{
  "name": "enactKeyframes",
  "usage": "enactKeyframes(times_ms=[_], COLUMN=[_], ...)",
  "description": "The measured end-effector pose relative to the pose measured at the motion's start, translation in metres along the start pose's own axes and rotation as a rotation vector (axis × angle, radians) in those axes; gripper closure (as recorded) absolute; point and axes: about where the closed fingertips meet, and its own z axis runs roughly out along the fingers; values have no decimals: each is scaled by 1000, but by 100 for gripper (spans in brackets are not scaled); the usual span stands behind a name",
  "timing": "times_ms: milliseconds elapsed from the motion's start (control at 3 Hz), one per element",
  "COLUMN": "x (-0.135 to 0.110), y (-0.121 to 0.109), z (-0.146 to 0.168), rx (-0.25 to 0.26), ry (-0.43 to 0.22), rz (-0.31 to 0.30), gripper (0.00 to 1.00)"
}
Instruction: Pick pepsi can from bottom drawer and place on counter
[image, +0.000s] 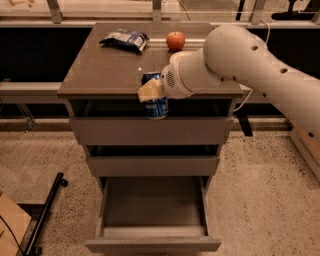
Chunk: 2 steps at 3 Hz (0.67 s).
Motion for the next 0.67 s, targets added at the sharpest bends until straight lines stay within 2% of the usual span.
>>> enactKeyframes(times_ms=[333,667], x=[-29,-72], y=[-23,-44], z=[10,21], rx=[2,2], ry=[-64,-106], rz=[28,32], gripper=[100,100])
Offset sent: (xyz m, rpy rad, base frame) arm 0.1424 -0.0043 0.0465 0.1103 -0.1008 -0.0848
